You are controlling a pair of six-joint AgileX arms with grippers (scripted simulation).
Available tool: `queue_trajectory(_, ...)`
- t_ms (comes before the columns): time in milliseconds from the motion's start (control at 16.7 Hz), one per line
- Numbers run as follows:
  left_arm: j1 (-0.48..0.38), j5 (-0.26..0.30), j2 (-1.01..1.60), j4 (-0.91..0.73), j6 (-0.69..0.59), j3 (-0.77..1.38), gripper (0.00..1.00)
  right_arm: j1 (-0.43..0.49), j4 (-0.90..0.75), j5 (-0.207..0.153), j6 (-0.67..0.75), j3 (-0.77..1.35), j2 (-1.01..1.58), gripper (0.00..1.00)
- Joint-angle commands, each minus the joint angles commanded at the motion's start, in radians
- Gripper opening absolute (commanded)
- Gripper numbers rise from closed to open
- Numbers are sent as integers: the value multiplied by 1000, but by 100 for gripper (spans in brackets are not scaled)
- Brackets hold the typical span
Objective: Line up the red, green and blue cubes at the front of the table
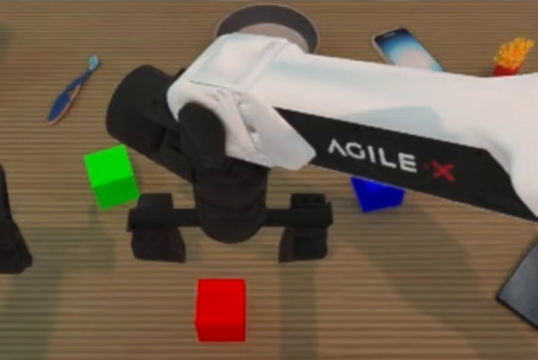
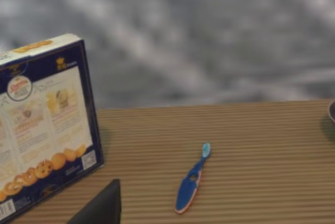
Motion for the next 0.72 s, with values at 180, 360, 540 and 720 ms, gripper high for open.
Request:
queue_trajectory(180, -17, 1, 159, -92, 88, 143, 100, -79, 85, 45, -90, -139, -187, 100)
queue_trajectory(360, -37, 0, 392, -215, 204, 327, 100, -193, 208, 88, -213, -344, -463, 100)
queue_trajectory(540, -60, -1, 677, -356, 335, 533, 100, -332, 354, 118, -357, -601, -798, 100)
queue_trajectory(720, -86, -2, 992, -510, 476, 750, 100, -480, 510, 128, -507, -884, -1142, 100)
